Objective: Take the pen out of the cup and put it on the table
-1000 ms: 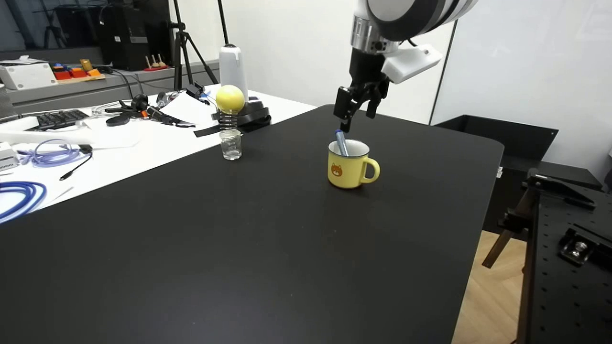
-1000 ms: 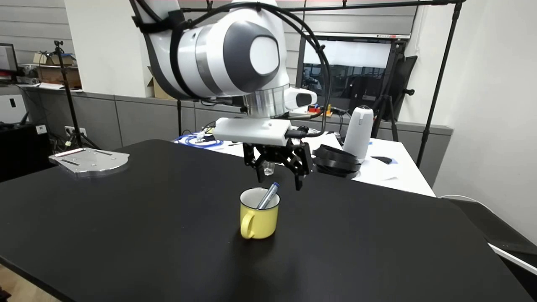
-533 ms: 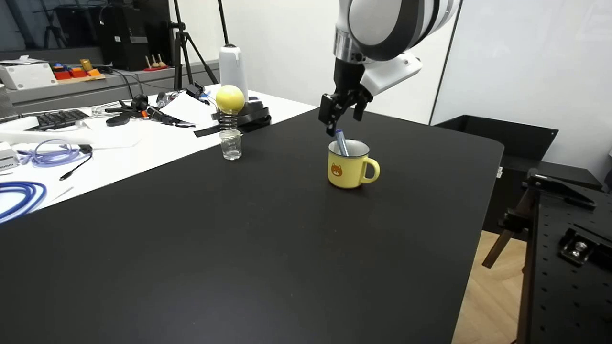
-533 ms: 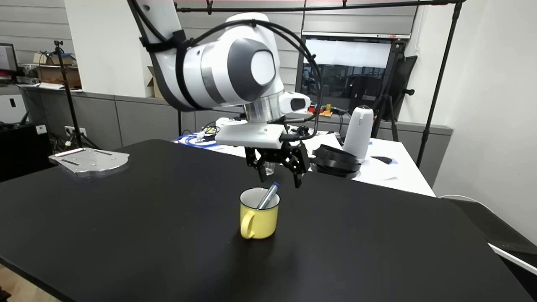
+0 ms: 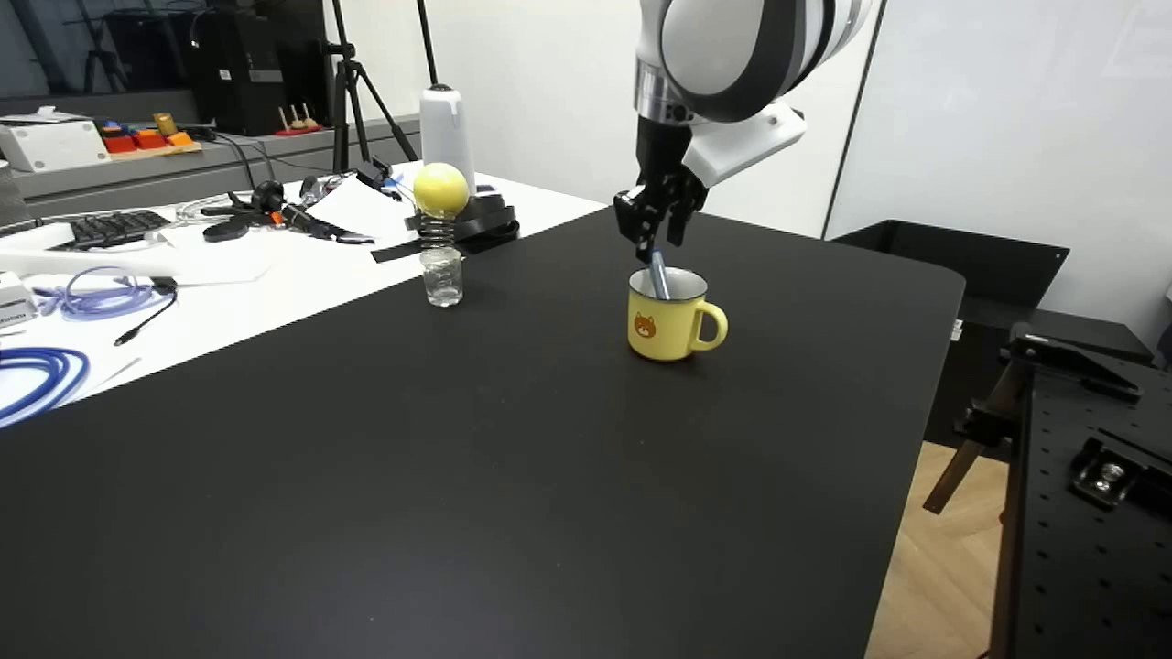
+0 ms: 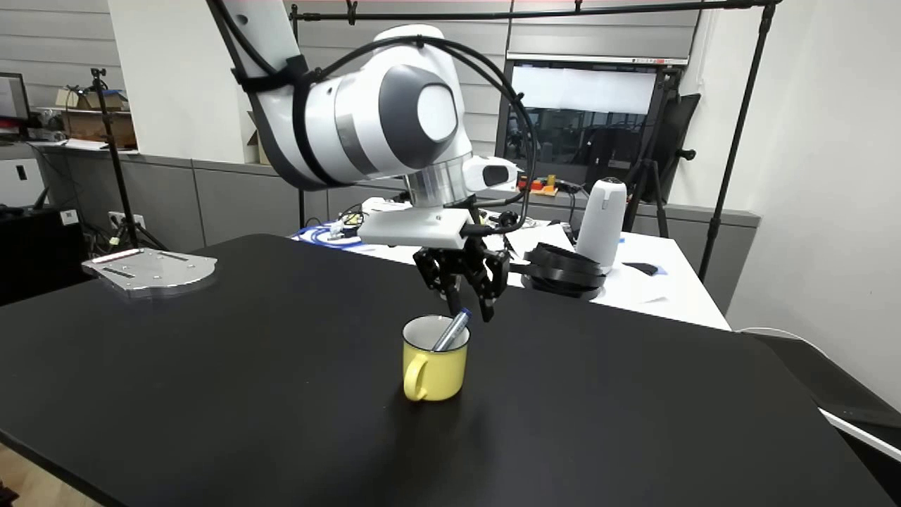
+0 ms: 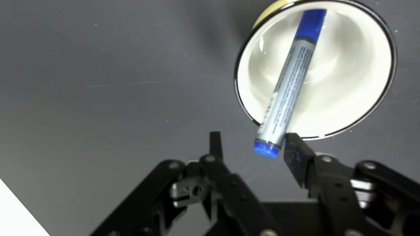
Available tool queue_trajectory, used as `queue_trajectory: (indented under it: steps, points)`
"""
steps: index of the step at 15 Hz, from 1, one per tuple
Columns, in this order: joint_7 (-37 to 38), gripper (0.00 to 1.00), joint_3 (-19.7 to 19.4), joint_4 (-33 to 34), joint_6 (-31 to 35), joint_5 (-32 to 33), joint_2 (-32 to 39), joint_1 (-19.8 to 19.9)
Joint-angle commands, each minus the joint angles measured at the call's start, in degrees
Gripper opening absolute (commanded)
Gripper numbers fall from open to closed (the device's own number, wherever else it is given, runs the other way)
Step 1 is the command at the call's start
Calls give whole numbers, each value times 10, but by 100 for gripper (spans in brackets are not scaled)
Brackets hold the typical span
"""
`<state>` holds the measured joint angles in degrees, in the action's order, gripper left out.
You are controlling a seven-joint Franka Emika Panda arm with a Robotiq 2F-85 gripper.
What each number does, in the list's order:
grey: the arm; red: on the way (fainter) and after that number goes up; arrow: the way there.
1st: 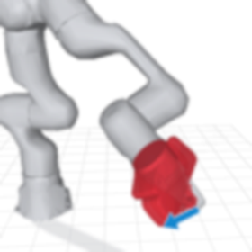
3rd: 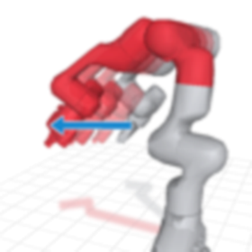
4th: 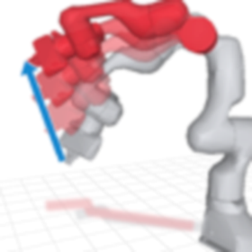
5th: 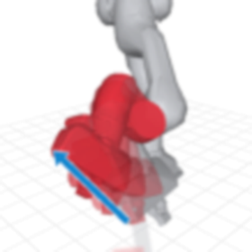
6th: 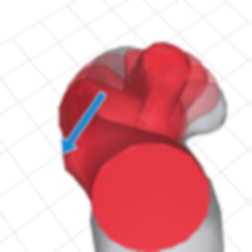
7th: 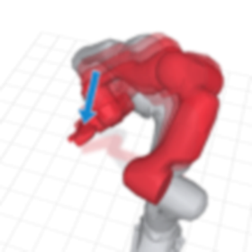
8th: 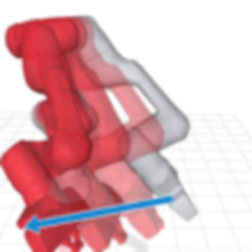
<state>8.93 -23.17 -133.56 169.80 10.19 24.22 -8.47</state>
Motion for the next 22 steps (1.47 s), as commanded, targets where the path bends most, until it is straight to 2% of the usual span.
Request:
queue_trajectory:
  steps: [1,4,11,19,22]
  points:
    - [36,23,-18,-11,-27,11,-13,-14]
    - [35,5,-4,-15,-55,9,-22,-7]
    - [41,6,19,-20,-87,18,-49,0]
    - [81,6,10,-8,-107,66,-115,-3]
    - [60,6,47,-2,-167,57,-152,25]
